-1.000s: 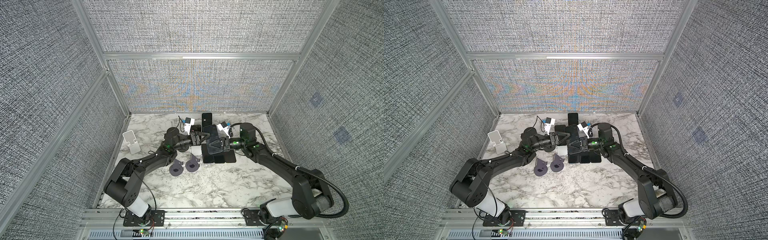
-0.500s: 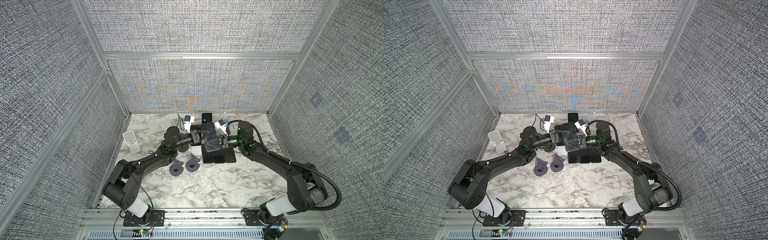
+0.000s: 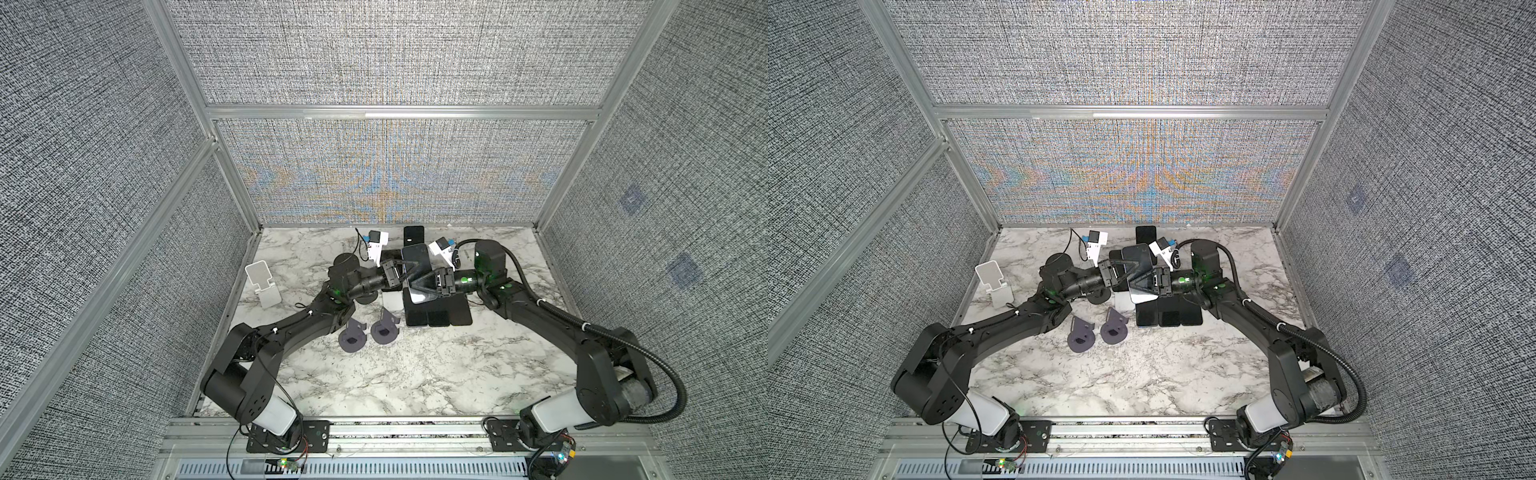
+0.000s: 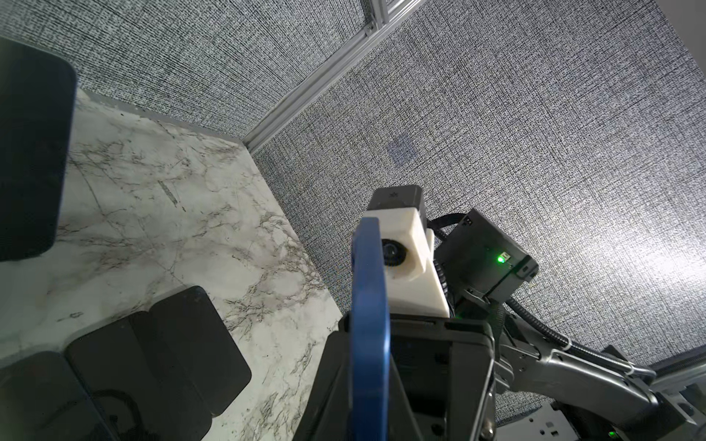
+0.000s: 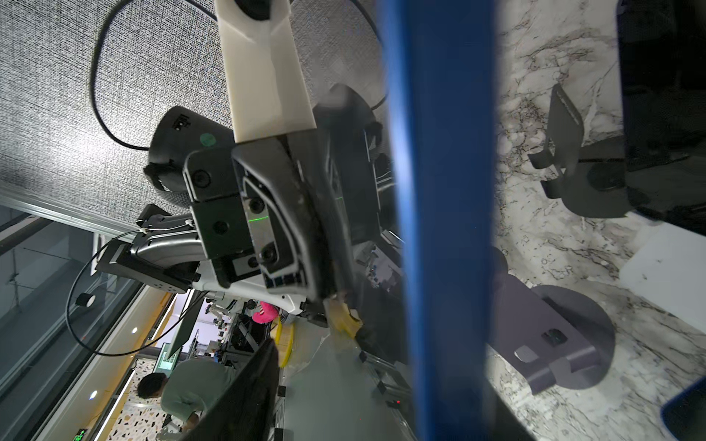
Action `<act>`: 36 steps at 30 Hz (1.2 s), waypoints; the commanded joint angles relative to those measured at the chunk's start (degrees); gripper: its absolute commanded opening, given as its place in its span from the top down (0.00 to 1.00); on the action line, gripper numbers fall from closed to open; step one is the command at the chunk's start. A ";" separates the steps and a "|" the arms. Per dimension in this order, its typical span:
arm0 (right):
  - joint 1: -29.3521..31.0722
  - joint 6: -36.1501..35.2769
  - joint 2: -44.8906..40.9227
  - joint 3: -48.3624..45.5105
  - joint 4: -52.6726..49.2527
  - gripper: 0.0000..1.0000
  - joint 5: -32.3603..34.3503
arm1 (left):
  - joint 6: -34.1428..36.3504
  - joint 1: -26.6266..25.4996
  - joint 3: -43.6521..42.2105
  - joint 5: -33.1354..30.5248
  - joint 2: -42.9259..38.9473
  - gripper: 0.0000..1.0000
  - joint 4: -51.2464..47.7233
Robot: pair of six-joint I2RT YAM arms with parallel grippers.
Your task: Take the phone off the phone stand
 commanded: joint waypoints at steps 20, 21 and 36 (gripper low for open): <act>5.86 -29.30 -13.25 15.10 -58.32 0.21 53.47 | 3.06 -1.34 4.77 -13.27 -6.04 1.00 -23.78; 7.31 -28.93 -13.00 15.85 -58.70 0.21 54.58 | 2.54 -1.45 4.46 -13.63 -6.24 1.00 -23.44; 20.08 -26.28 -2.24 24.11 -54.50 0.20 57.69 | 0.82 -3.03 2.16 -14.41 -6.43 1.00 -20.17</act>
